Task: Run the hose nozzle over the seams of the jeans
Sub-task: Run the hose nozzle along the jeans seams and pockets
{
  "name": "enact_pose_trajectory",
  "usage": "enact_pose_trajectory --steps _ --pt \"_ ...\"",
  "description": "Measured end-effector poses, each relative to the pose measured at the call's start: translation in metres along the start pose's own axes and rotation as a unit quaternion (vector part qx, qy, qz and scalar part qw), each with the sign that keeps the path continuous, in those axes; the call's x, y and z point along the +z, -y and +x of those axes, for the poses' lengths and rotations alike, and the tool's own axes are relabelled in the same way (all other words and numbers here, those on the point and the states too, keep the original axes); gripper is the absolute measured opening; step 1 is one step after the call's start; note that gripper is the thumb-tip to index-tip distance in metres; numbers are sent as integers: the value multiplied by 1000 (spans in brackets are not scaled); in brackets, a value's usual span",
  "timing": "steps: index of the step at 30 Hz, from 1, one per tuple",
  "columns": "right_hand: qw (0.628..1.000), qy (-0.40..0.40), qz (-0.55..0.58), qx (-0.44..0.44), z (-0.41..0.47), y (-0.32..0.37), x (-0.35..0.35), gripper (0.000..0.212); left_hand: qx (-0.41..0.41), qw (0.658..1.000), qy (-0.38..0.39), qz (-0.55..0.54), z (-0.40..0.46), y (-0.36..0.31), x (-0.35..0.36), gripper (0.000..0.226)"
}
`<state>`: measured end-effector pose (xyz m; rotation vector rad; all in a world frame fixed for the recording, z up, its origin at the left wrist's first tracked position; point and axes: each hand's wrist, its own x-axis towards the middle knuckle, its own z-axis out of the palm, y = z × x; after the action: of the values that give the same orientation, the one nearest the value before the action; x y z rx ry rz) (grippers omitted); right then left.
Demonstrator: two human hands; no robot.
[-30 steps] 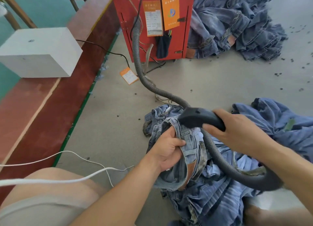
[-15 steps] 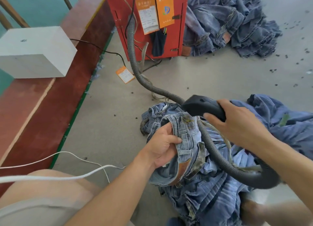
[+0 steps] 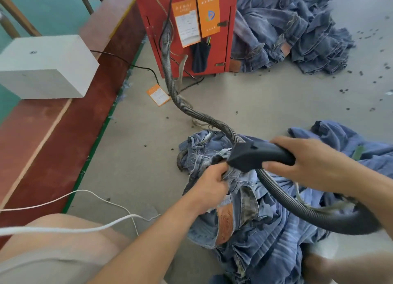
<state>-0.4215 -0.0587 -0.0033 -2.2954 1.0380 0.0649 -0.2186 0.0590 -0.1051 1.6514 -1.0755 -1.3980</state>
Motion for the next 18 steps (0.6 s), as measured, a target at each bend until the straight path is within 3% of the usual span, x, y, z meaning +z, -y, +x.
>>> enact_pose_trajectory --steps 3,5,7,10,13,16,18 --pt "999 -21 -30 -4 13 8 16 22 98 967 15 234 1 5 6 53" --pt "997 -59 -49 25 23 7 15 22 146 933 37 328 -3 13 15 49" --pt "997 -49 -40 33 21 0 2 21 153 919 34 363 -2 19 16 46" --pt "999 36 0 26 4 -3 -16 17 155 904 18 398 1 21 14 42" --pt "995 81 -57 18 8 9 -1 24 154 883 28 443 -2 16 17 22" --pt "995 29 -90 15 22 17 17 21 181 837 48 514 -1 18 16 22" --pt "997 -22 -71 32 22 16 11 18 194 803 56 561 1 22 13 45"
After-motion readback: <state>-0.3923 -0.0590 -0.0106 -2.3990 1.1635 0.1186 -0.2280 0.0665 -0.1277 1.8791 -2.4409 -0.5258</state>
